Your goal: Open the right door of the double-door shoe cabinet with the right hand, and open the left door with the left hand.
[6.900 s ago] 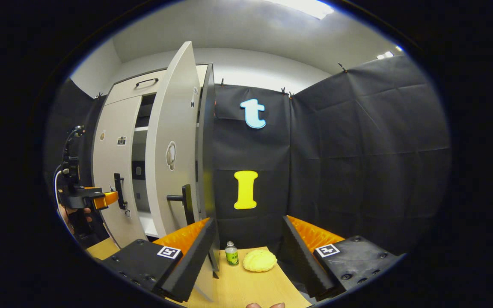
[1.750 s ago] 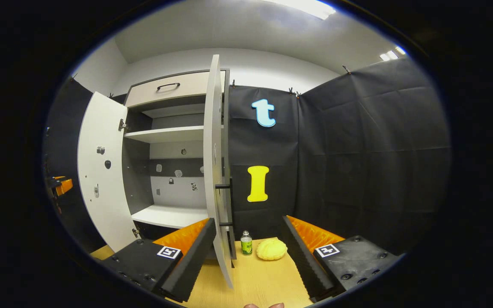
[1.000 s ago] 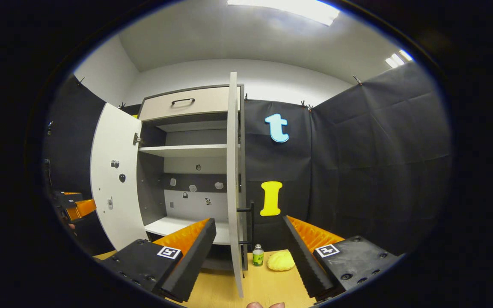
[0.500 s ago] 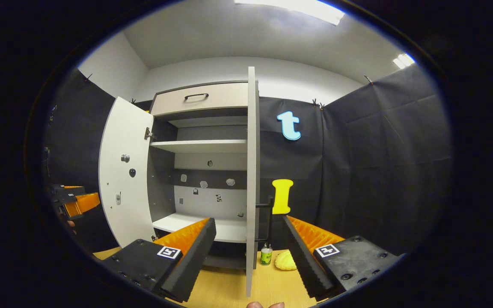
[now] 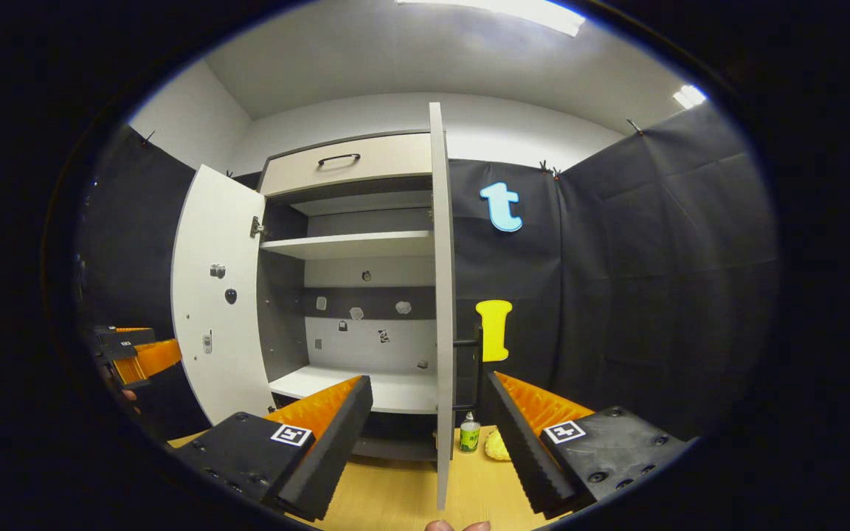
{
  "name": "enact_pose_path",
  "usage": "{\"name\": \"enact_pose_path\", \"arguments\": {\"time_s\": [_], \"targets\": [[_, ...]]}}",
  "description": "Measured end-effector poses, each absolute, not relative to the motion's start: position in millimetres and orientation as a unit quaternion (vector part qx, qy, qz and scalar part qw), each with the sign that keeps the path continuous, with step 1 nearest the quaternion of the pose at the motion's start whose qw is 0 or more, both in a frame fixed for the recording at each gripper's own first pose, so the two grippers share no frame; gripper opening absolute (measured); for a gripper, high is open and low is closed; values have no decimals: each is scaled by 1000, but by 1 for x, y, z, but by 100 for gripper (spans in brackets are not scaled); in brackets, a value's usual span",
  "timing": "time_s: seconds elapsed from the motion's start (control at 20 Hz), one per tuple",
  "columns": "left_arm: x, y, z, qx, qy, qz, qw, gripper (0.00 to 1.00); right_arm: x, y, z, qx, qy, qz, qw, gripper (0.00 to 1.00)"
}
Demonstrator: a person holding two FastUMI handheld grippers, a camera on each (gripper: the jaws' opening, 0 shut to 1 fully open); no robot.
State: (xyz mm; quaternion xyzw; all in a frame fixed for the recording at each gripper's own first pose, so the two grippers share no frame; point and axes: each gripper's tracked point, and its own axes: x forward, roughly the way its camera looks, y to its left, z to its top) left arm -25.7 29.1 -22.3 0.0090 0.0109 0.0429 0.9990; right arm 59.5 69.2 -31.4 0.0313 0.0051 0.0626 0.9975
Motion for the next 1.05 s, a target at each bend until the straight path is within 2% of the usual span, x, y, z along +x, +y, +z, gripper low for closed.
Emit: {"name": "enact_pose_path", "arguments": {"time_s": [1.05], "targets": [[-17,21,-23,29,7,24,999,98,52,72,-25,31,-3,53,998,98]]}}
